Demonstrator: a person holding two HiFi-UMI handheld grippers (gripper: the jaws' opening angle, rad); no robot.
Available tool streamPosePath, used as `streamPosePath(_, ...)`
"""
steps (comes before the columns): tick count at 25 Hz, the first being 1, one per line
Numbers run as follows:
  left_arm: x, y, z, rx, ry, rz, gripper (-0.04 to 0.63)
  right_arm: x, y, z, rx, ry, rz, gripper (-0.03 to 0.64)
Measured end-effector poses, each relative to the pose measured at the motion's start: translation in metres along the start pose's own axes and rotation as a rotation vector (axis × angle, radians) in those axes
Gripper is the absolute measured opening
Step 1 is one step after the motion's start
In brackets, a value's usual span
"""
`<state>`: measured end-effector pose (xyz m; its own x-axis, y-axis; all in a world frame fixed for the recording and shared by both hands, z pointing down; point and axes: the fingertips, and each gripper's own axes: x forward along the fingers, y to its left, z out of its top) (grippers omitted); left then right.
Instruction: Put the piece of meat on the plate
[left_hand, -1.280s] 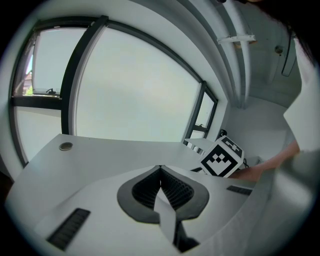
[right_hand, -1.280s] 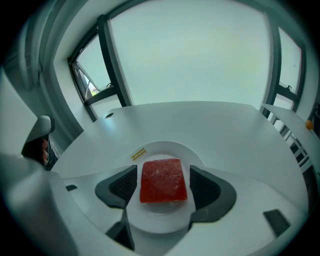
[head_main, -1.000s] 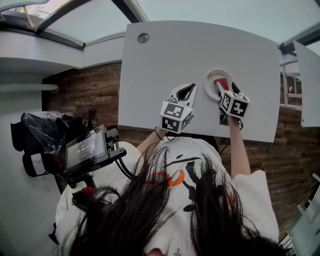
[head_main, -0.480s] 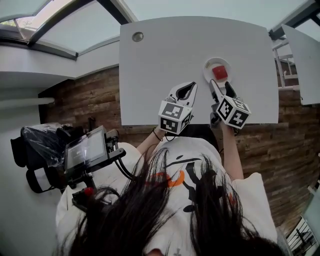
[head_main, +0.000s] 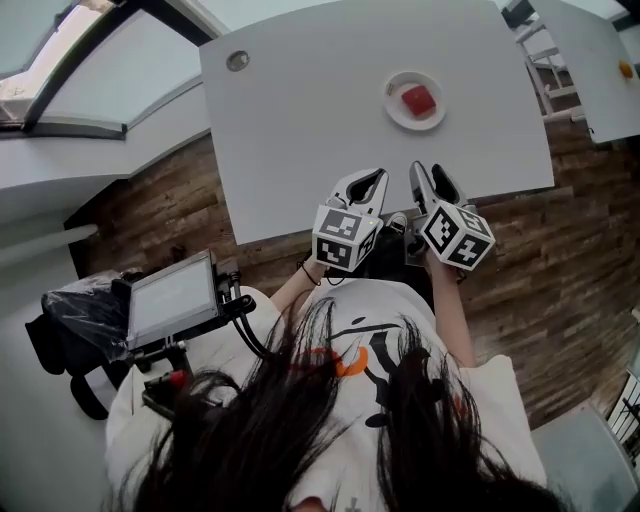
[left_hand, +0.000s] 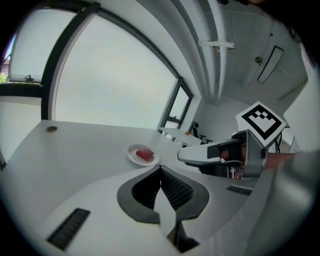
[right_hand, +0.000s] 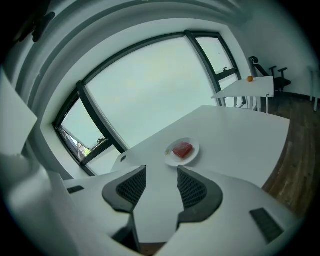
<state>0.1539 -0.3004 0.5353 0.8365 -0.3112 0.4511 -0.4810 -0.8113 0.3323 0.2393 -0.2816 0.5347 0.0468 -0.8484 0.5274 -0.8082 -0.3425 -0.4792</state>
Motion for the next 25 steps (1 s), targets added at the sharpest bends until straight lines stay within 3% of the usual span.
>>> streamPosePath(8, -0.002, -0.033, -0.01, 0.044, 0.017, -0.065, 0.006, -0.032, -0.016, -0.019, 0.038, -0.01, -0.034, 0.204)
streamPosePath(9, -0.001, -0.036, -0.011, 0.048, 0.017, -0.065, 0.006, -0.037, -0.016, -0.02, 0.039, -0.016, -0.037, 0.203)
streamPosePath(11, -0.002, -0.044, -0.012, 0.052, 0.012, -0.064, 0.006, -0.05, -0.018, -0.022, 0.037, -0.029, -0.042, 0.137)
streamPosePath(18, -0.03, -0.084, -0.014, 0.063, -0.06, -0.045, 0.006, -0.107, -0.016, -0.048, 0.041, -0.06, -0.006, 0.137)
streamPosePath(25, -0.079, -0.14, -0.046, 0.087, -0.088, -0.012, 0.006, -0.168, -0.033, -0.094, 0.096, -0.062, 0.028, 0.137)
